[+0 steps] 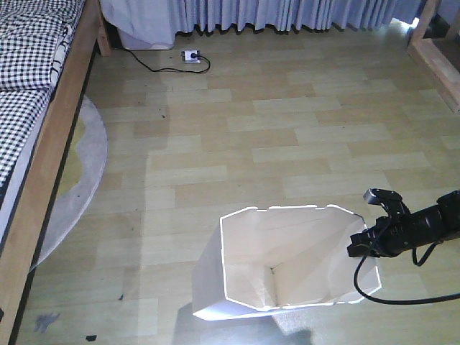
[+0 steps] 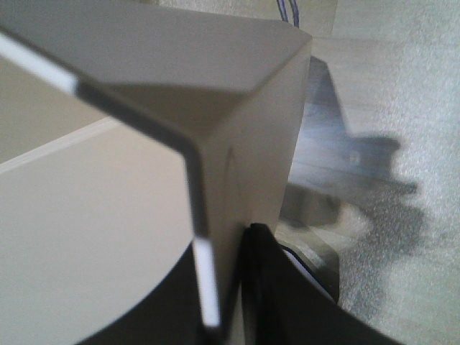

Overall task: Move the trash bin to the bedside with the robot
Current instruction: 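Drive the base toward the bed carrying the bin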

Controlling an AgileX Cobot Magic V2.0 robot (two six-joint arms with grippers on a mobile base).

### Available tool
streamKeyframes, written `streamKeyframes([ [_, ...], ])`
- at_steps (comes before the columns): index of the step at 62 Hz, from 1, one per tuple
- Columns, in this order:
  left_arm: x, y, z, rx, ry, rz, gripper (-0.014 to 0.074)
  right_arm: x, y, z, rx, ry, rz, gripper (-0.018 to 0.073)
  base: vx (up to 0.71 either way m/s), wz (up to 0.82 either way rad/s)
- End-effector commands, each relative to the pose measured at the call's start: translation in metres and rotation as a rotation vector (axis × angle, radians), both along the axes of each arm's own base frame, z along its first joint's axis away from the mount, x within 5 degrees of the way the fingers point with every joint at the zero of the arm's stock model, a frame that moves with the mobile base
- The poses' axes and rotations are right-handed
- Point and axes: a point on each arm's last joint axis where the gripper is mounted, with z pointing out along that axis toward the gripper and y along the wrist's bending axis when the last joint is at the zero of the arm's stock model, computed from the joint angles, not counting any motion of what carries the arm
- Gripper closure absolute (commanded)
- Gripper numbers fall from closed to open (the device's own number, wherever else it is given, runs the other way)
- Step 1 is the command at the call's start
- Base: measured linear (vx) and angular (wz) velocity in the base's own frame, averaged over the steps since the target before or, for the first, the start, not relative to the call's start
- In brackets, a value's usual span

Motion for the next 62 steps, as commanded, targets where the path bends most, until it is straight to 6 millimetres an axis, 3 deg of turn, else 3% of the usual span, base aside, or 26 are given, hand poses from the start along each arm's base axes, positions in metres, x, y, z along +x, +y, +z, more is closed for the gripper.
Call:
streamKeyframes([
  [1, 0.0006, -0.0003, 0.0007, -0.007, -0.065, -0.004, 0.0602, 0.0112, 0.0118, 0.0379, 0.218, -0.068, 0.002, 0.0566, 0.22, 0.01],
  [62, 0.0006, -0.0003, 0.0007, -0.007, -0.065, -0.004, 0.0602, 0.0112, 0.0118, 0.0379, 0.218, -0.068, 0.002, 0.0566, 0.21, 0.02],
])
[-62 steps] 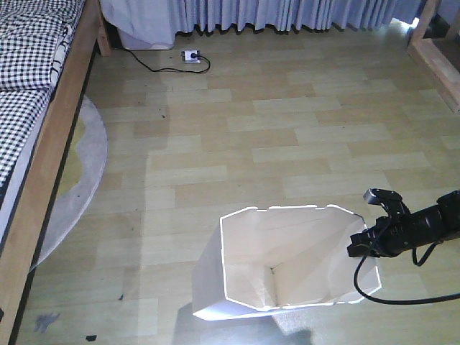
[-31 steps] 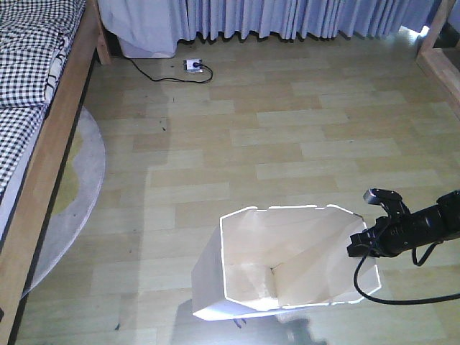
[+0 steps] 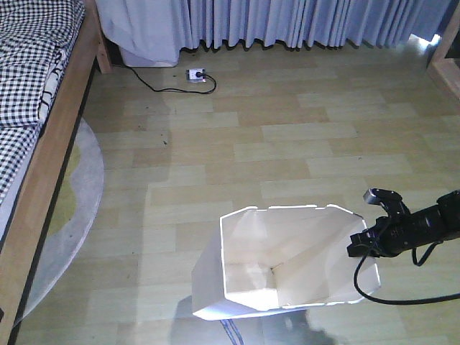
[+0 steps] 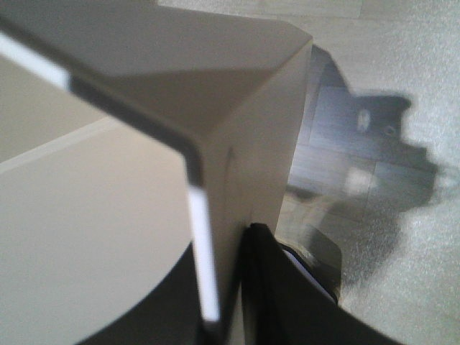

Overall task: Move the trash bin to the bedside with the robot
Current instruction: 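Drive the base toward the bed carrying the bin, then drive forward along the bed toward the curtains with the bin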

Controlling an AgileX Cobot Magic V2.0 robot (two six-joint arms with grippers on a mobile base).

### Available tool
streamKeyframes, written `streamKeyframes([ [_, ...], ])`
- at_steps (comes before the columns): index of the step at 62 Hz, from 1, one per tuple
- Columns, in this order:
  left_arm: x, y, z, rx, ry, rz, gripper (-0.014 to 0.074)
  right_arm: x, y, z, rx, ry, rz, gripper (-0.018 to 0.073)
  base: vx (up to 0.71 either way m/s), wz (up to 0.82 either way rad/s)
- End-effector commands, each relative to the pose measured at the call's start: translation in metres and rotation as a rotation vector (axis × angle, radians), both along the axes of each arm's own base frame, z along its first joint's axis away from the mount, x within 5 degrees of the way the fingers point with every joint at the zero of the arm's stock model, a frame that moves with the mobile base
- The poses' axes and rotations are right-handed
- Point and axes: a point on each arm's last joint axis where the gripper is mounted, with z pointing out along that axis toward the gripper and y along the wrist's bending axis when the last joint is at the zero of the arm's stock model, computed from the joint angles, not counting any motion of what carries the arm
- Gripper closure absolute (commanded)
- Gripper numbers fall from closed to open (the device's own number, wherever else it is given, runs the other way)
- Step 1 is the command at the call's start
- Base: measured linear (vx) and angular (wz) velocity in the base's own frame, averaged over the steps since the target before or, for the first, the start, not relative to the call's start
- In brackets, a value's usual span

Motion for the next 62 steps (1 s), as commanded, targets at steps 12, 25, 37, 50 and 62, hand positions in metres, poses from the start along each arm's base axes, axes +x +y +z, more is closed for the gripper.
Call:
streamKeyframes([
  [12, 0.0006, -0.0003, 0.0007, -0.007, -0.065, -0.004, 0.0602, 0.0112, 0.0118, 0.0379, 0.218, -0.068, 0.002, 0.0566, 0.20, 0.02],
  [25, 0.0006, -0.0003, 0.0007, -0.007, -0.065, -0.004, 0.0602, 0.0112, 0.0118, 0.0379, 0.218, -0.068, 0.002, 0.0566, 0.20, 0.00],
  [37, 0.0006, -0.0003, 0.0007, -0.007, -0.065, -0.004, 0.0602, 0.0111, 0.0118, 0.0378, 0.218, -0.068, 0.003, 0.0566, 0.20, 0.01],
  [50, 0.0006, -0.0003, 0.0007, -0.007, -0.065, -0.004, 0.0602, 0.0111, 0.0118, 0.0378, 0.218, -0.068, 0.003, 0.0566, 0.21, 0.04],
  [62, 0.0006, -0.0003, 0.0007, -0.007, -0.065, -0.004, 0.0602, 0.0111, 0.0118, 0.0378, 0.218, -0.068, 0.003, 0.0566, 0.20, 0.03],
])
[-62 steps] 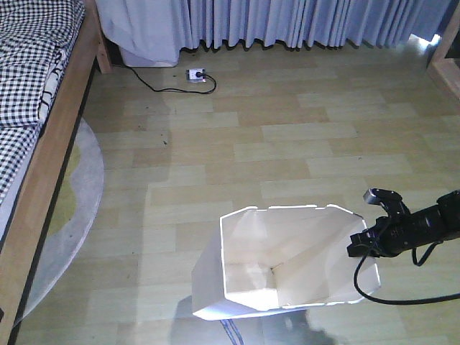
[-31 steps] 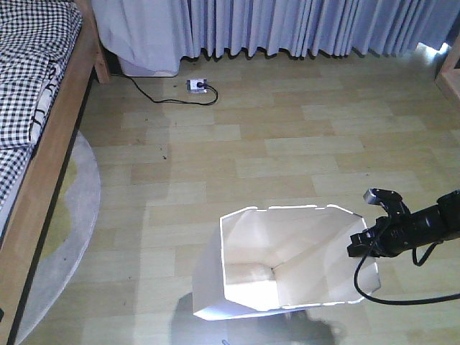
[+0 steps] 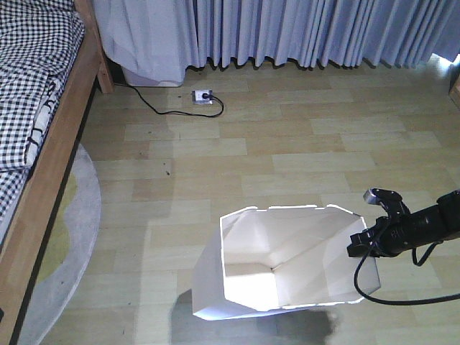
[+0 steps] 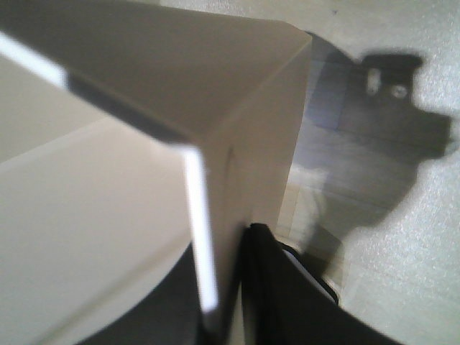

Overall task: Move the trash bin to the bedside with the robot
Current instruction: 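Drive forward along the bed toward the curtains with the bin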

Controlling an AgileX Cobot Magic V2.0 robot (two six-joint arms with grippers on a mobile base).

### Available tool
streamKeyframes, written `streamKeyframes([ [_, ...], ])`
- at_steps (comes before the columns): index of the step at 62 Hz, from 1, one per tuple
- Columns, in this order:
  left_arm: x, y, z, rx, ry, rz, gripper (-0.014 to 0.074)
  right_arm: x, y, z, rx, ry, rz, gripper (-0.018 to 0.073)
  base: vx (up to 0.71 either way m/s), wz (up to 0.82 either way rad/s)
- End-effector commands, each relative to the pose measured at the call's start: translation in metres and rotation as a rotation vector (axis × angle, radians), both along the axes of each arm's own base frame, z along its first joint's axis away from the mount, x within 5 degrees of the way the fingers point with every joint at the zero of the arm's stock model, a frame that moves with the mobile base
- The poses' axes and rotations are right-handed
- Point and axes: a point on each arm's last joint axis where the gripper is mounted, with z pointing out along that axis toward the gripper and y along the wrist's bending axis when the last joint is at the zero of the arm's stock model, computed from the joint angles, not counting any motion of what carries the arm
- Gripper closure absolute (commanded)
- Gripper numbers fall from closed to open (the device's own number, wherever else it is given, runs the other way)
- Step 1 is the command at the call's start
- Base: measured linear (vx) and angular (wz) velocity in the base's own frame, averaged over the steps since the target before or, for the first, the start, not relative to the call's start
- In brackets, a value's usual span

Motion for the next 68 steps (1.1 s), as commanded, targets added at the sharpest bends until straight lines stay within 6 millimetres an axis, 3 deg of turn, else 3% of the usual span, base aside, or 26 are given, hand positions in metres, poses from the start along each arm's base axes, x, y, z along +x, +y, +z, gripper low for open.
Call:
streamKeyframes([
  [1, 0.0006, -0.0003, 0.0007, -0.007, -0.065, -0.004, 0.0602, 0.0111, 0.0118, 0.0378, 0.218, -0.068, 0.003, 0.0566, 0.19, 0.04],
  [68, 0.0006, -0.0003, 0.0007, -0.007, -0.065, -0.004, 0.0602, 0.0111, 0.0118, 0.0379, 0.218, -0.068, 0.004, 0.0566, 0.18, 0.00],
])
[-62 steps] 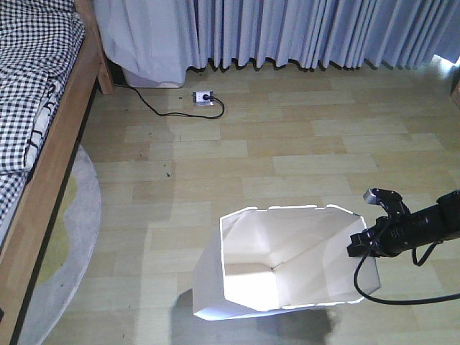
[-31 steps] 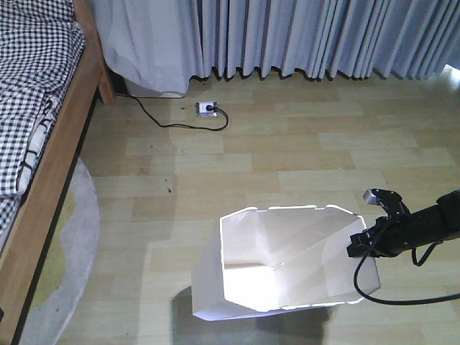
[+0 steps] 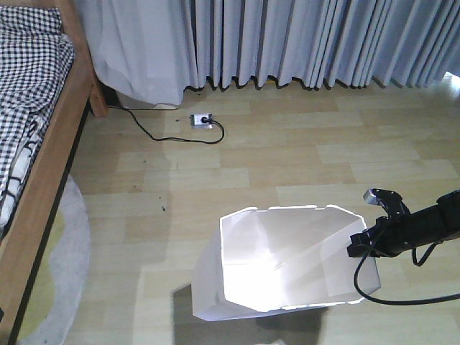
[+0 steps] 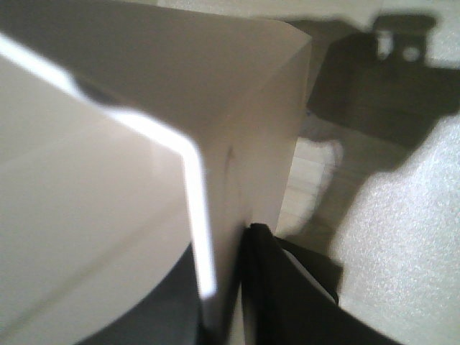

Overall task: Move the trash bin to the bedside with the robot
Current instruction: 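Drive forward along the bed toward the curtains with the bin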

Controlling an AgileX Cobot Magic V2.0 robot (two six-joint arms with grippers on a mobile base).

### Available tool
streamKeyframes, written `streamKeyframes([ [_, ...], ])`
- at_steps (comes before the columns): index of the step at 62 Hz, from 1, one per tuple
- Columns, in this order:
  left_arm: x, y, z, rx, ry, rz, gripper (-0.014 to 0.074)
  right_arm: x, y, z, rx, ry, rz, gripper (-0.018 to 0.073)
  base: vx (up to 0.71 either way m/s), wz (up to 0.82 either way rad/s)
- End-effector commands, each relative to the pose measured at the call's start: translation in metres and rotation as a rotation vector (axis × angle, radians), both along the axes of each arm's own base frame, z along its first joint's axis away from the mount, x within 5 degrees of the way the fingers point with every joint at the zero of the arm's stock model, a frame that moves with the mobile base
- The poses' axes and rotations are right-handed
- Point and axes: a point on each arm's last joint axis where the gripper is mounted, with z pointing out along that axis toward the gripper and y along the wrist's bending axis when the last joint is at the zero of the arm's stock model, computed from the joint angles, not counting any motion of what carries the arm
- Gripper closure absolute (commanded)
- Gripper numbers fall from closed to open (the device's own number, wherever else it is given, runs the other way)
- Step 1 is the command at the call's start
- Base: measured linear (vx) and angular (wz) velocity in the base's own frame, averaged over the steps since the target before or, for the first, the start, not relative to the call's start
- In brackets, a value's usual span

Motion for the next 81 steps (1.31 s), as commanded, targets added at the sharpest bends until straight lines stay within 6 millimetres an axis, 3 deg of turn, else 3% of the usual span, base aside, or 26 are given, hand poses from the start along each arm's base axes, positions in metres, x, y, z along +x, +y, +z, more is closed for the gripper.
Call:
streamKeyframes([
  [1, 0.0006, -0.0003, 0.0007, -0.007, -0.065, -0.004, 0.0602, 0.0111, 0.0118, 0.0379, 0.218, -0.068, 0.004, 0.0566, 0.19, -0.03],
  [81, 0.0006, -0.0003, 0.0007, -0.007, -0.065, -0.004, 0.0602, 0.0112, 0.0118, 0.0378, 0.217, -0.068, 0.003, 0.0566, 0.21, 0.02],
])
